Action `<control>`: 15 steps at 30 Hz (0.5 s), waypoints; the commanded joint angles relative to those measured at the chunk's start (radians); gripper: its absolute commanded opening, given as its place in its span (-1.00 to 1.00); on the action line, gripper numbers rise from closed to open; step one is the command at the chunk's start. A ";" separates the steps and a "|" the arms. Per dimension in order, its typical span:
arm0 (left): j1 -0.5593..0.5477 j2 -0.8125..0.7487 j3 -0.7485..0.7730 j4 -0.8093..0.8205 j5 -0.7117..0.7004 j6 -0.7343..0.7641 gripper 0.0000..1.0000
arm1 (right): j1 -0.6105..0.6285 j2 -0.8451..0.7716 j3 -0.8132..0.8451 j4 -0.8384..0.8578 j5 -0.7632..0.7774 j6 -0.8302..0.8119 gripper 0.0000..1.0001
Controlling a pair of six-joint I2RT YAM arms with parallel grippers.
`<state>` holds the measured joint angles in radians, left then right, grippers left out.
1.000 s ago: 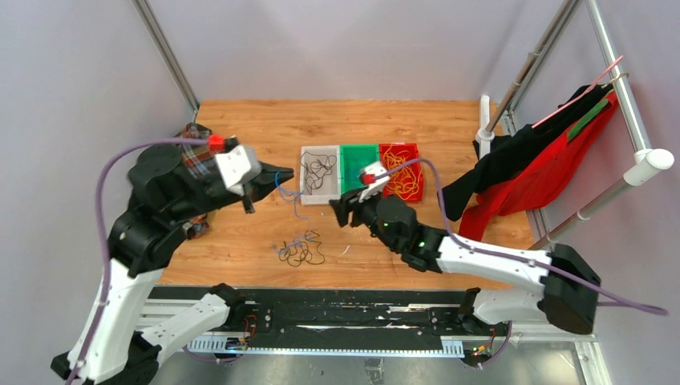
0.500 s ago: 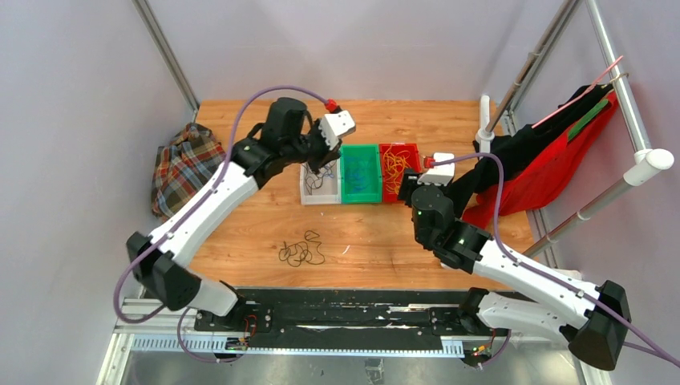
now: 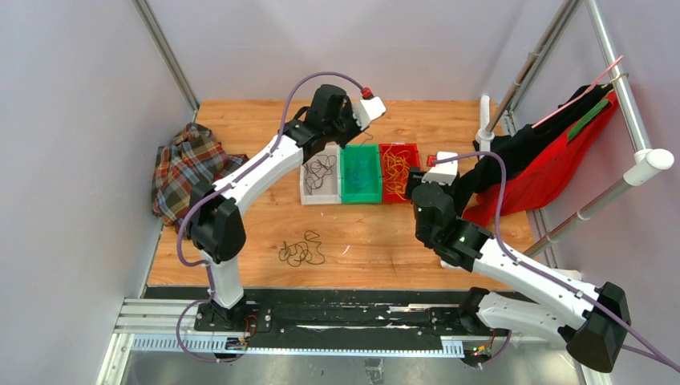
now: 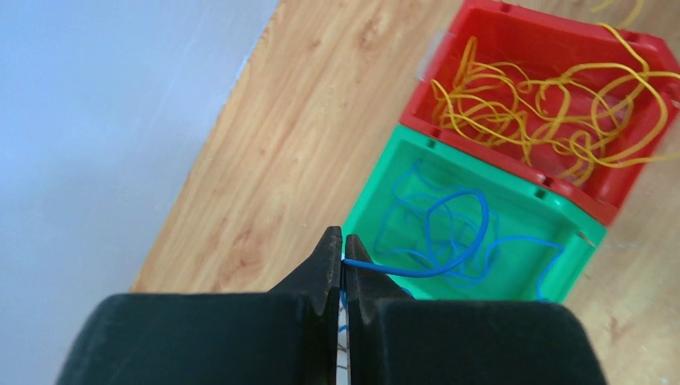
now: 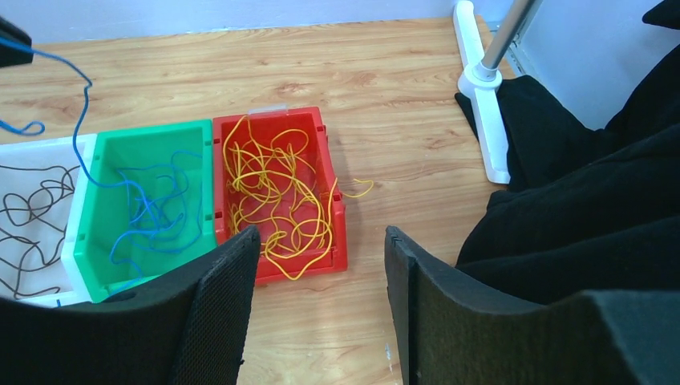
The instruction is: Untangle the cables
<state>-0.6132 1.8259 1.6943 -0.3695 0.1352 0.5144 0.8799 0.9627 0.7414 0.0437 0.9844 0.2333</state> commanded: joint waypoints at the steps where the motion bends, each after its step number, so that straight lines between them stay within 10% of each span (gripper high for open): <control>1: -0.007 0.039 0.095 0.100 -0.073 0.017 -0.99 | -0.018 0.009 0.000 -0.011 0.019 -0.010 0.16; 15: -0.019 0.095 -0.003 0.145 -0.114 -0.019 -0.99 | -0.021 0.005 0.004 -0.066 0.019 0.023 0.18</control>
<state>-0.6167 1.9034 1.7535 -0.2474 0.0330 0.5083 0.8745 0.9855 0.7414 0.0006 0.9844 0.2398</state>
